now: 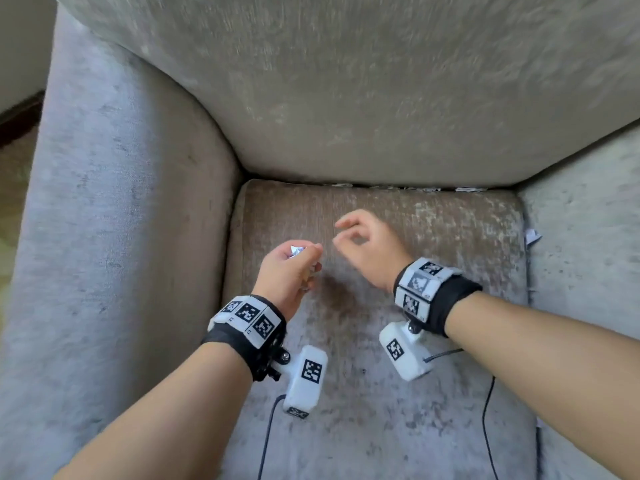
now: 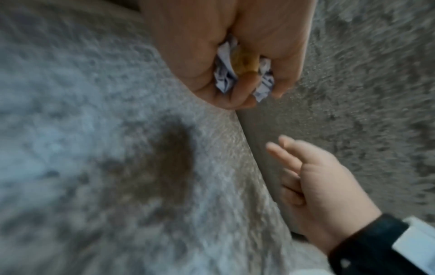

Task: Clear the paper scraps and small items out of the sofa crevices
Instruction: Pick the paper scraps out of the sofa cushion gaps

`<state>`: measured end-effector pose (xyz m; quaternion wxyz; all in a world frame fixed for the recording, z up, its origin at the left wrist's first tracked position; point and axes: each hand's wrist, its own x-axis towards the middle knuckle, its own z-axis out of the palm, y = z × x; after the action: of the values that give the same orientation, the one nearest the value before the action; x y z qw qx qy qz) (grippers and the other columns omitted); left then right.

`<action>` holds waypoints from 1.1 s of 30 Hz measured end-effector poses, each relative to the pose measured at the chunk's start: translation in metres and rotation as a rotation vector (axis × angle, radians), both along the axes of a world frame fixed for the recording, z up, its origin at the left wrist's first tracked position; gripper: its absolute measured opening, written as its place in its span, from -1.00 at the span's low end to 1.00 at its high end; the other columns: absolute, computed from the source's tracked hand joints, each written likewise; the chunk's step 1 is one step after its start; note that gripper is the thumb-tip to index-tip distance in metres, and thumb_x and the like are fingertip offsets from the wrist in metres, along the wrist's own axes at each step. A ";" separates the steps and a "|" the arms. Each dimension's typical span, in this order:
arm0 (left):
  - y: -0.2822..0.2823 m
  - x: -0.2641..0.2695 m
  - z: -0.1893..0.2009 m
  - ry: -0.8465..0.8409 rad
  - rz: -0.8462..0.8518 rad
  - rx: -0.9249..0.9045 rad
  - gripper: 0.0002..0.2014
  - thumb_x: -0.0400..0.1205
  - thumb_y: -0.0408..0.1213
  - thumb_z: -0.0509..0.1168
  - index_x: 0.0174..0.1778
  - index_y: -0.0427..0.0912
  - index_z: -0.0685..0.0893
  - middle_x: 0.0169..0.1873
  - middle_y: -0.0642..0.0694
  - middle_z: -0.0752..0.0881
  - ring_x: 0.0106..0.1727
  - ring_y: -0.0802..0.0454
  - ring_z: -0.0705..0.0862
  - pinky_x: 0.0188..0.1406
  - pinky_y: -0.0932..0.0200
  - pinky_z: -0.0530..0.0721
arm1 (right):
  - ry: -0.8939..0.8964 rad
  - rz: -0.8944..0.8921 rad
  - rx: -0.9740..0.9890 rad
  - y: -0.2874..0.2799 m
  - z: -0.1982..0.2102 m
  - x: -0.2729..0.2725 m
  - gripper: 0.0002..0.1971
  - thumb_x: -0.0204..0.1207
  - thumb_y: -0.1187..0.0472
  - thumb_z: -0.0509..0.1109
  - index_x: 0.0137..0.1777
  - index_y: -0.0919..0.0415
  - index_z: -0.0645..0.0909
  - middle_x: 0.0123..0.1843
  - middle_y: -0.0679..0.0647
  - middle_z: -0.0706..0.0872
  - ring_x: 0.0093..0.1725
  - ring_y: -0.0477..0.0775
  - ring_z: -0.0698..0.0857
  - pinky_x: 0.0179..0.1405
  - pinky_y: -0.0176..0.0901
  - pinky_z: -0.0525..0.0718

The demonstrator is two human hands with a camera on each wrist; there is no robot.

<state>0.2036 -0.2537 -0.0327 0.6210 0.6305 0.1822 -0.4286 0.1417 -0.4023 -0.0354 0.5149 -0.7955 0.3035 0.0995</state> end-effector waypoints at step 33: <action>0.004 0.089 -0.040 -0.130 -0.123 0.213 -0.76 0.54 -0.53 0.30 -0.36 -0.14 0.72 -0.48 0.04 0.66 -0.43 0.12 0.58 -0.61 0.23 0.43 | 0.588 -0.492 -0.216 -0.030 -0.132 0.144 -0.70 0.35 -0.06 0.40 -0.06 0.14 0.70 0.04 0.09 0.78 0.07 0.21 0.75 -0.10 -0.19 0.55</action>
<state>0.2927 -0.2500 -0.0730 0.5334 0.7295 0.1470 -0.4021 0.2854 -0.4321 -0.1671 0.3279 -0.6863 0.6281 0.1642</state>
